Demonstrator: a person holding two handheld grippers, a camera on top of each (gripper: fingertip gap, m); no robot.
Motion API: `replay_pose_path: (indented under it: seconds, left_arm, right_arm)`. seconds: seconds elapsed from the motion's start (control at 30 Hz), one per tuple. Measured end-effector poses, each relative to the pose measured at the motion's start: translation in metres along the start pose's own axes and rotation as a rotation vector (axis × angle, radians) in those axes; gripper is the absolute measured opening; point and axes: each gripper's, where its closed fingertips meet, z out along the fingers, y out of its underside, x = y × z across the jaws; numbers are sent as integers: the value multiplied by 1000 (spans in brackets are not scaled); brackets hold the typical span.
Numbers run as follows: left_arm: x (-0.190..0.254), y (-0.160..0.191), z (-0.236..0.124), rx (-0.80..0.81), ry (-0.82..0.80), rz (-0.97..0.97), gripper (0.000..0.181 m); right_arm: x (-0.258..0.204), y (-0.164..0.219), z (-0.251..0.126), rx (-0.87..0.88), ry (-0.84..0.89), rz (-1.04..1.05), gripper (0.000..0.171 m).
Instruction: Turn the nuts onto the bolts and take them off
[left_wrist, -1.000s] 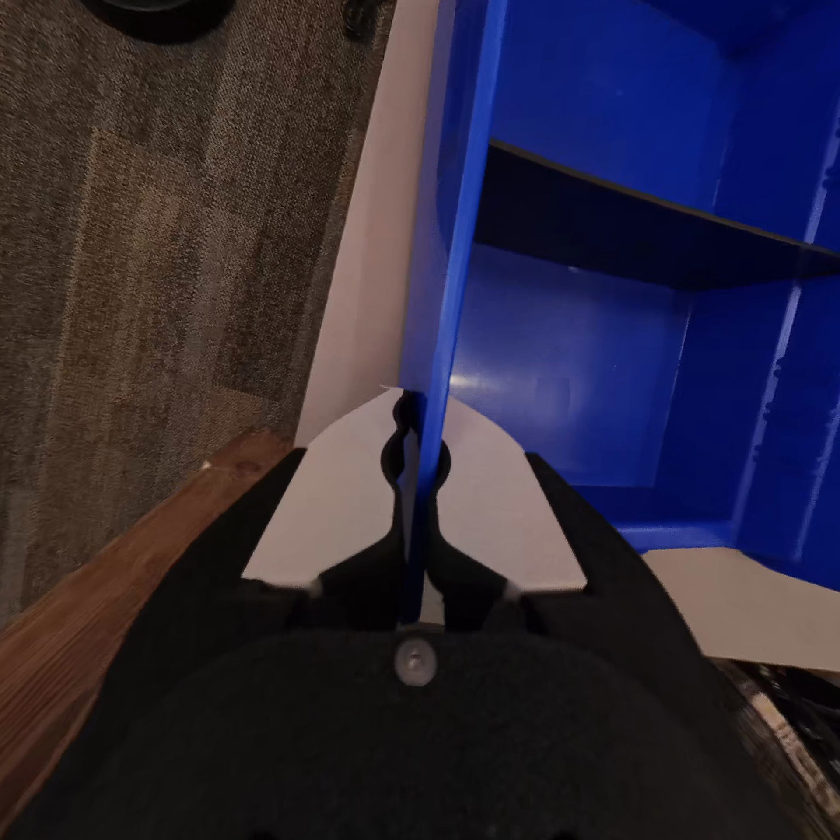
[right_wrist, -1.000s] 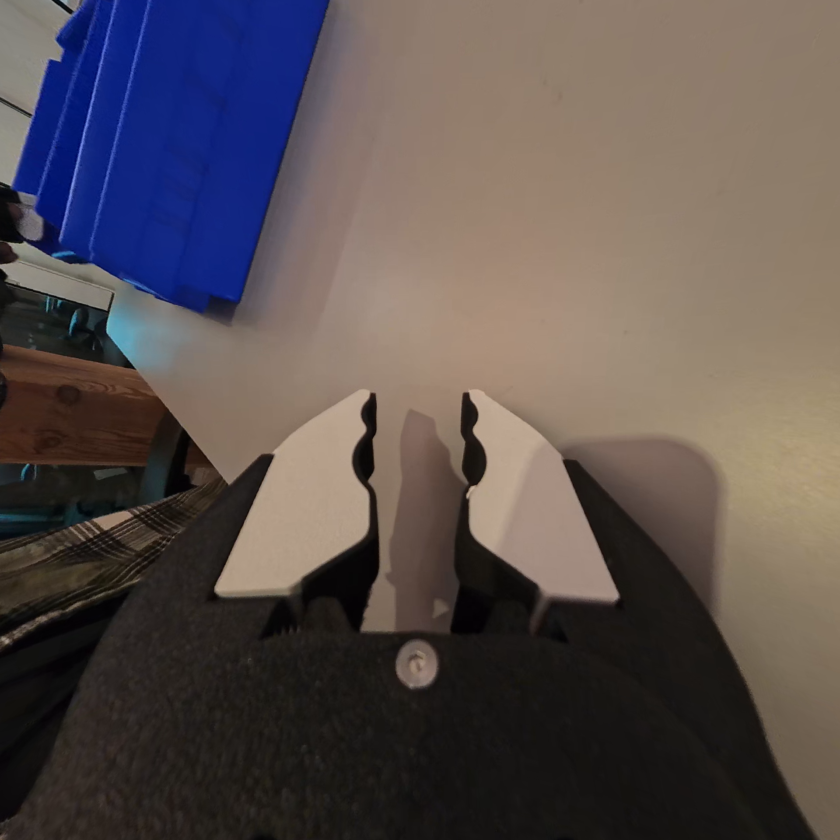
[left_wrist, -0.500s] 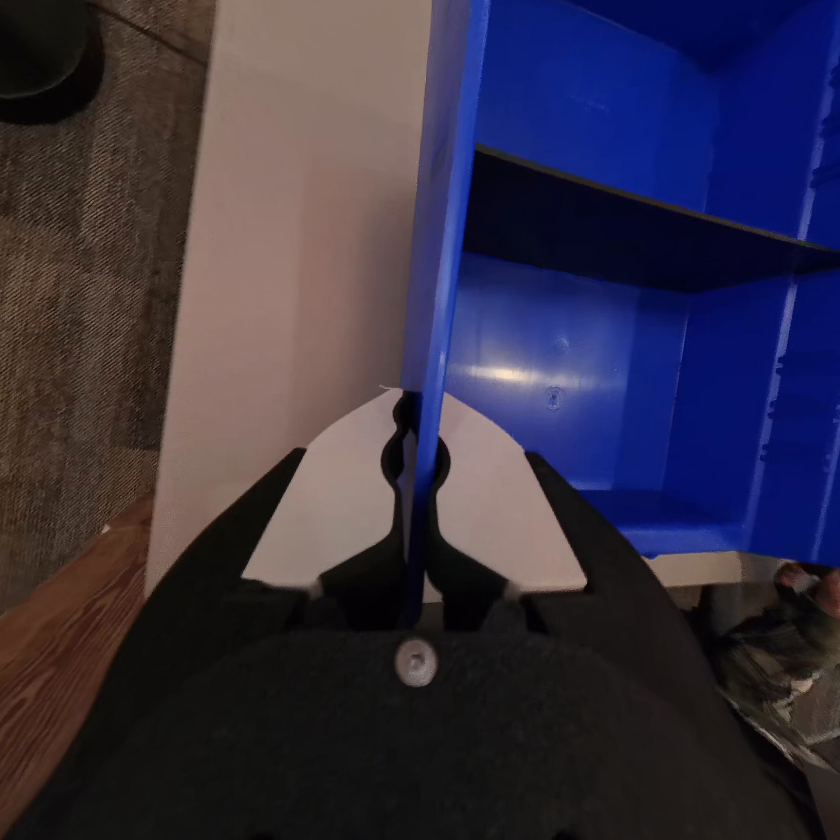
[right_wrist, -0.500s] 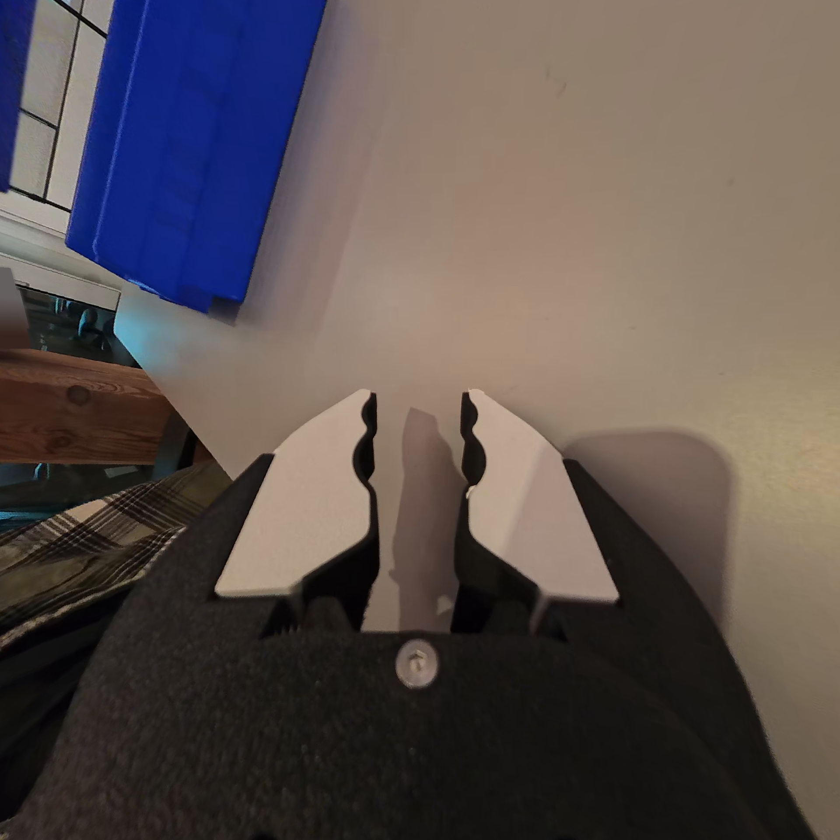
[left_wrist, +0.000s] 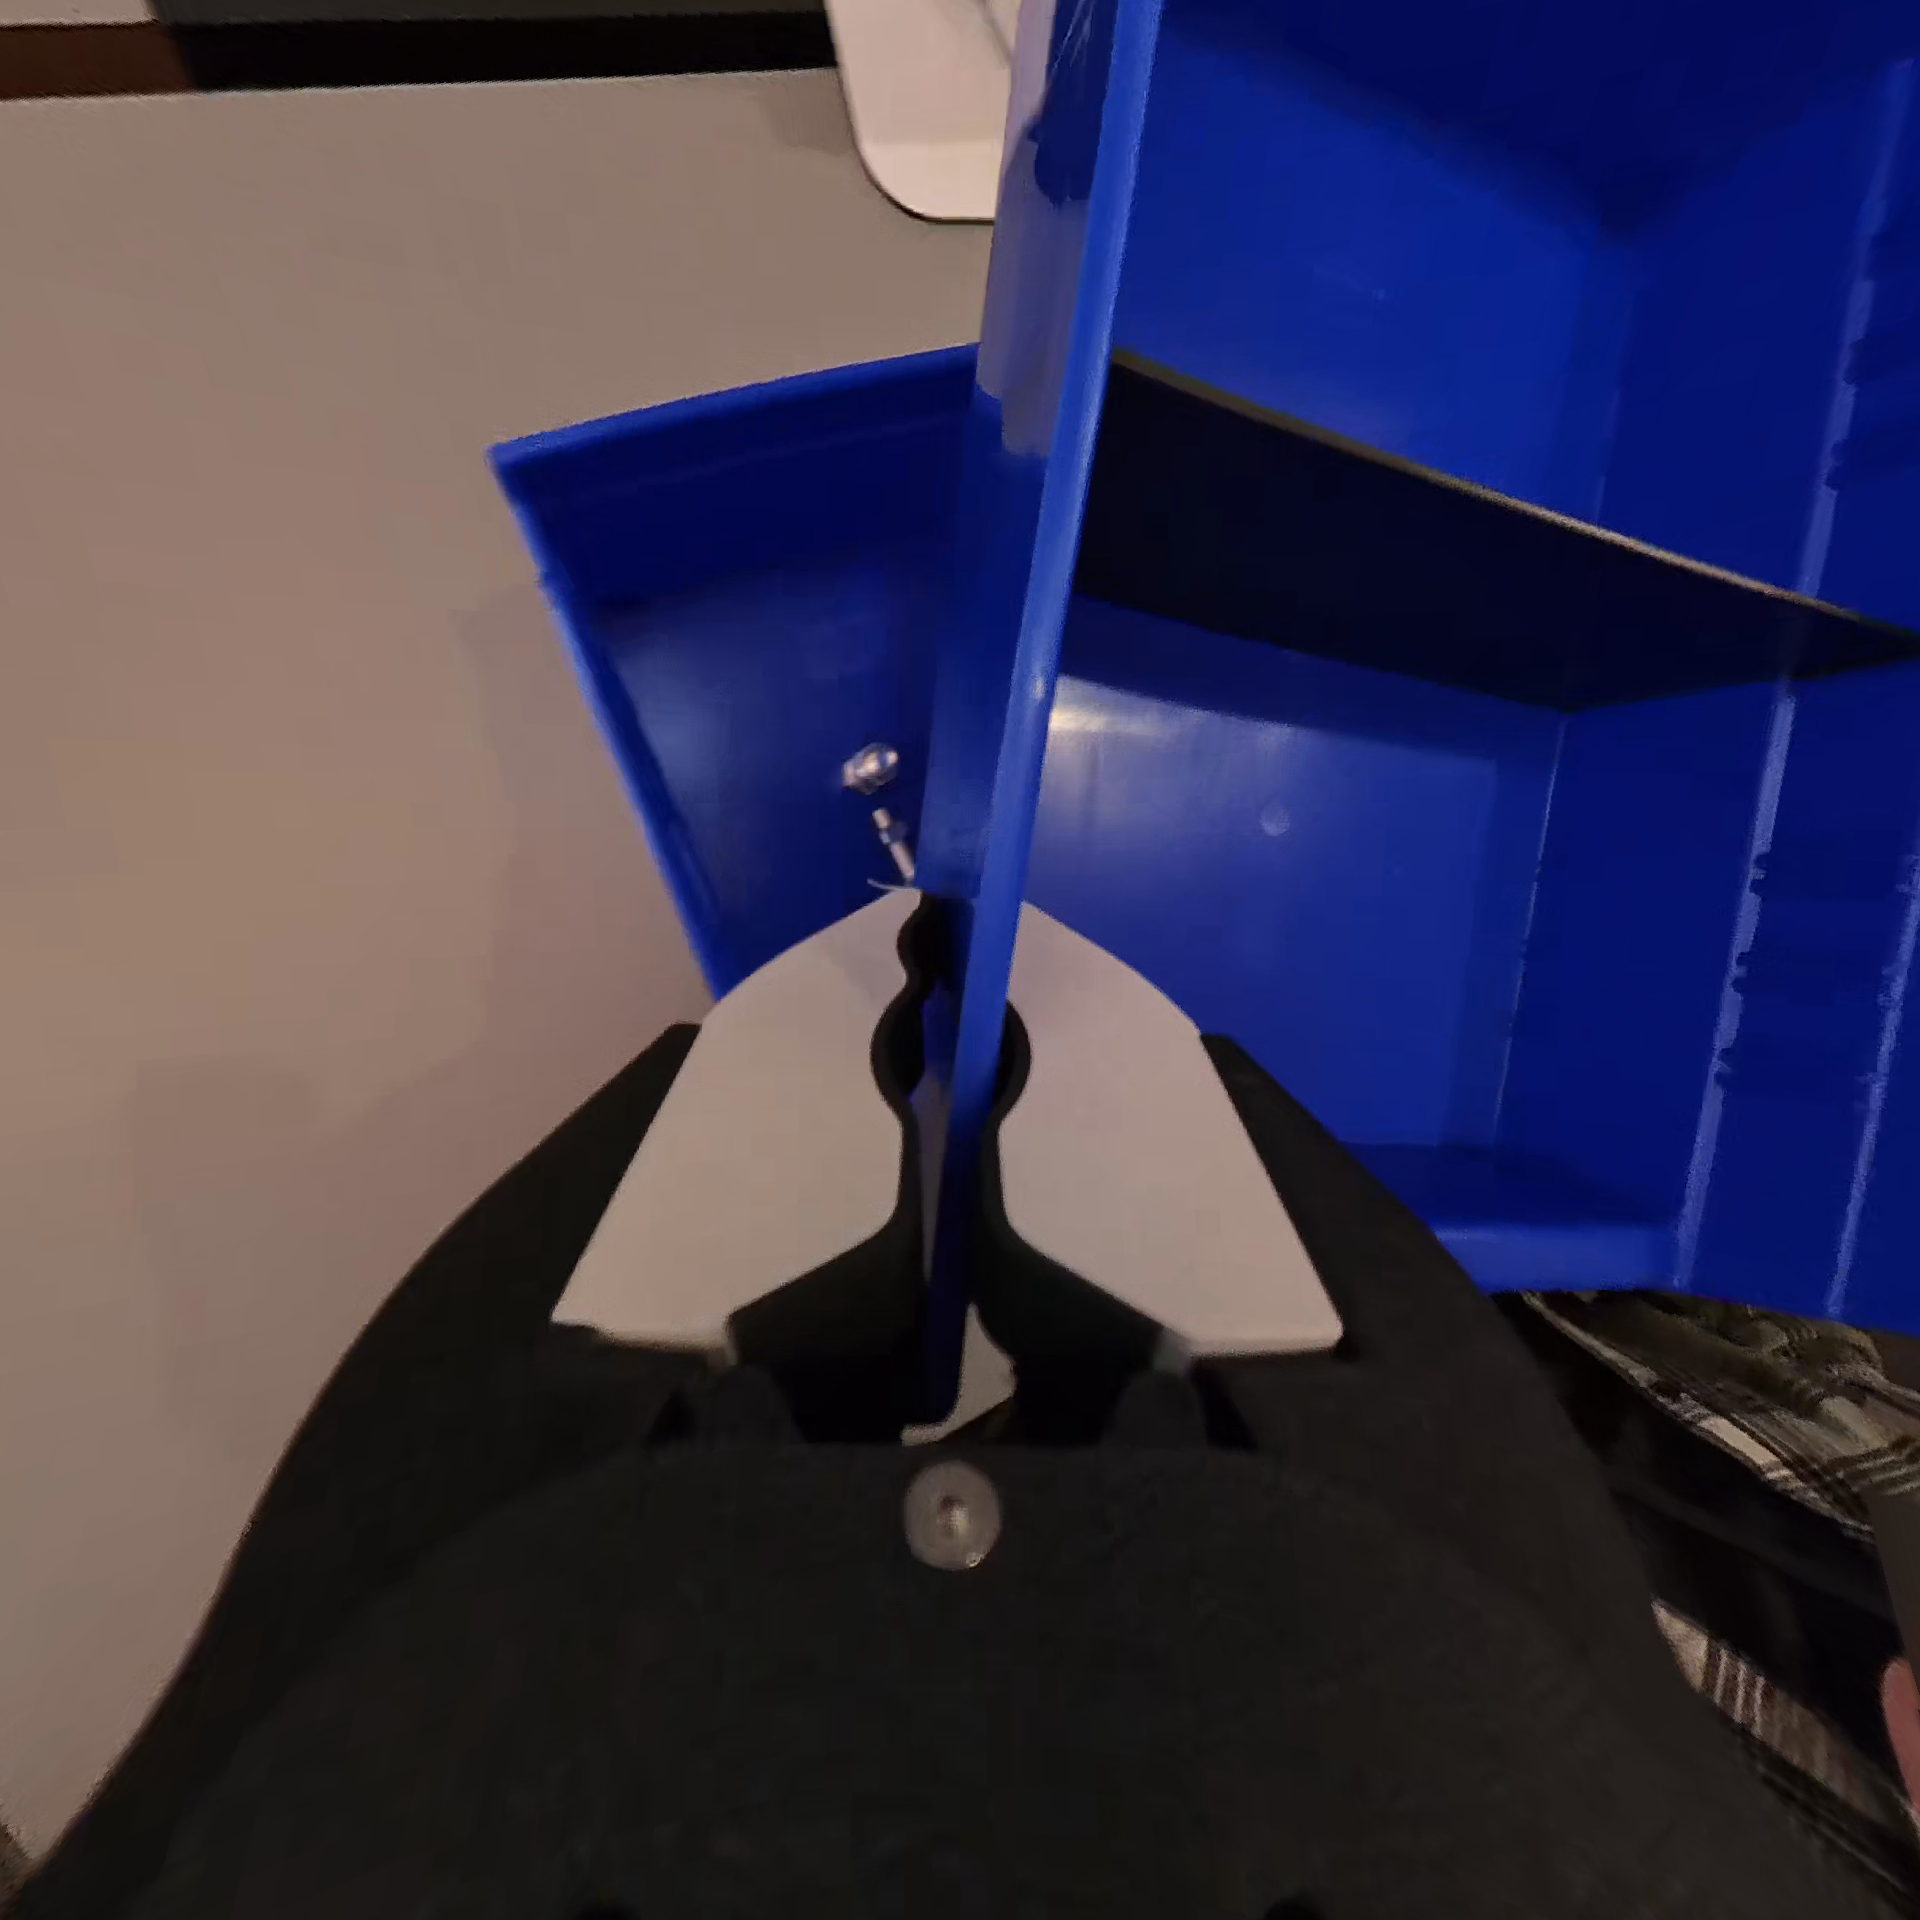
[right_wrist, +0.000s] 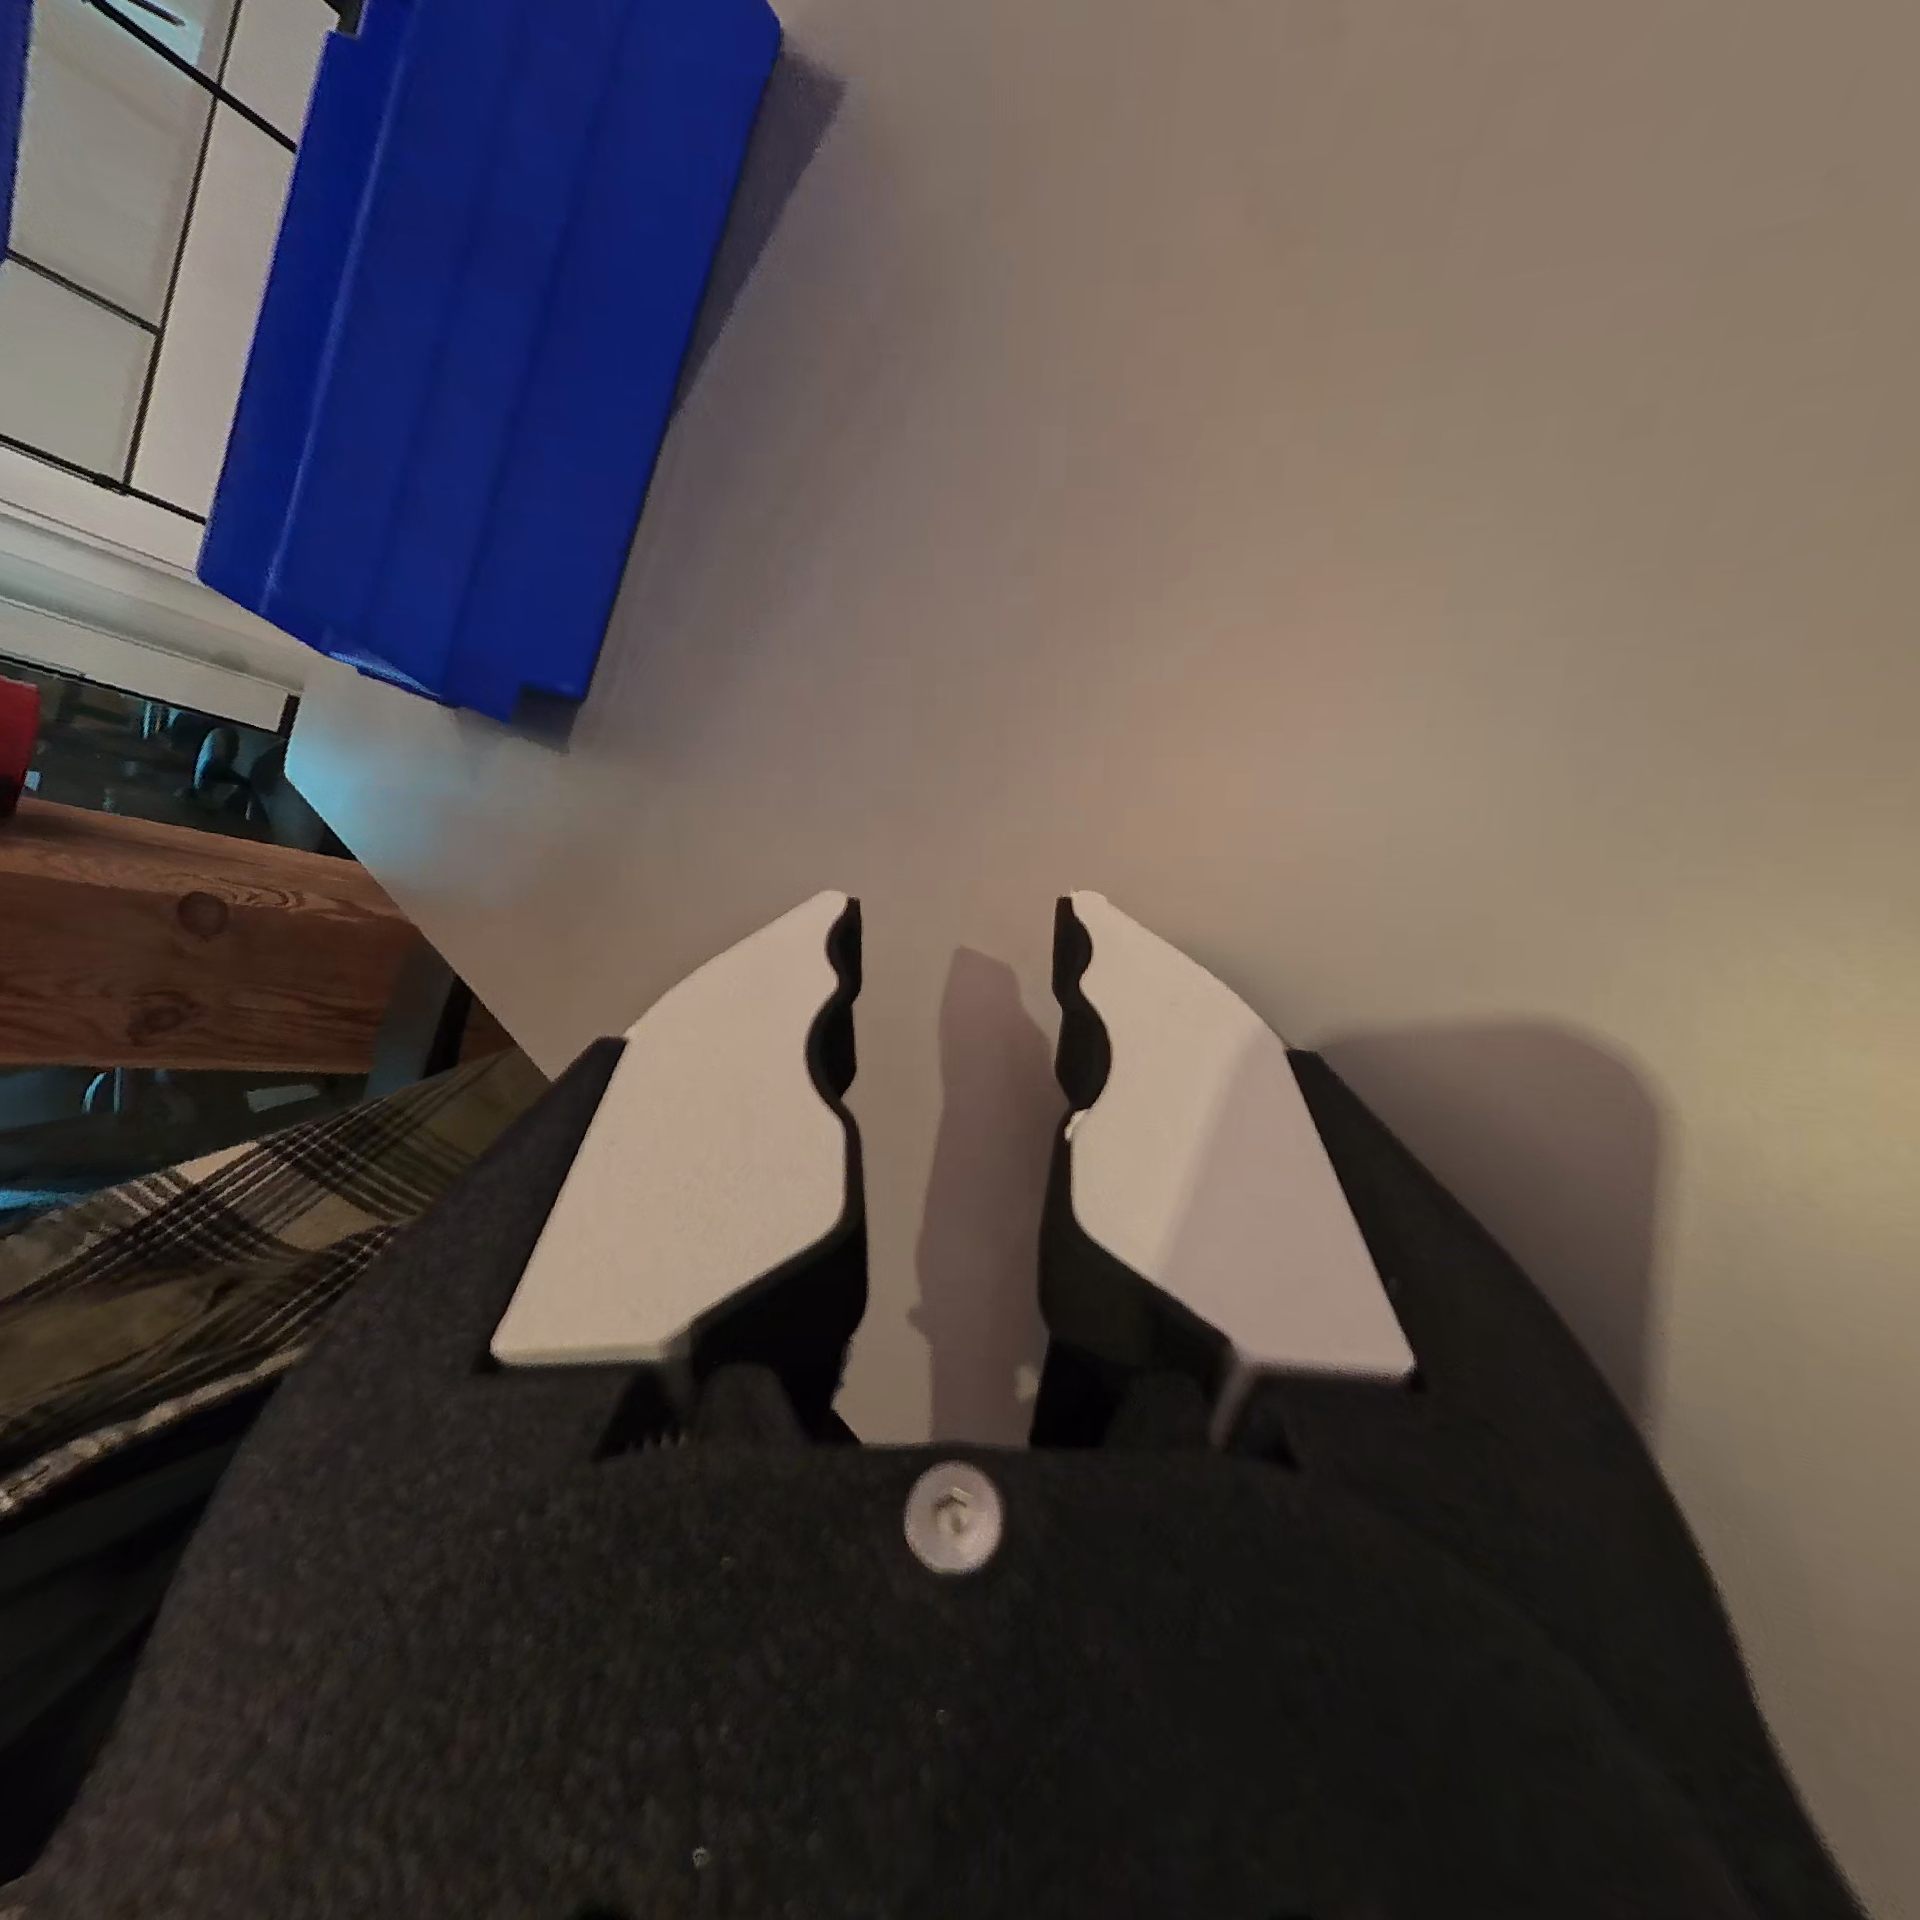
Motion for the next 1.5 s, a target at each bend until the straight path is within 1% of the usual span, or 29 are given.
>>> replay_pose_path:
  seconds: [0.33, 0.47, 0.6, 0.83, 1.03, 1.23, 1.5]
  left_arm:
    - [85, -37, 72, -67, 73, 135, 6]
    - [114, -42, 99, -85, 81, 166, 6]
    - [134, -41, 121, -86, 67, 165, 6]
    - [158, -27, 149, -79, 34, 137, 7]
    - [170, -17, 166, -91, 52, 127, 8]
    - [181, -9, 188, -143, 57, 147, 8]
    - [185, 10, 225, -226, -2, 199, 8]
  right_arm:
    - [9, 0, -19, 40, 30, 32, 35]
    - [13, 0, -28, 48, 52, 37, 35]
    - [18, 0, -38, 65, 69, 49, 35]
    - [23, 0, -54, 93, 86, 55, 35]
    - [25, 1, -58, 101, 91, 59, 35]
    - [25, 1, -55, 93, 87, 63, 35]
    - [26, 0, -54, 86, 90, 63, 35]
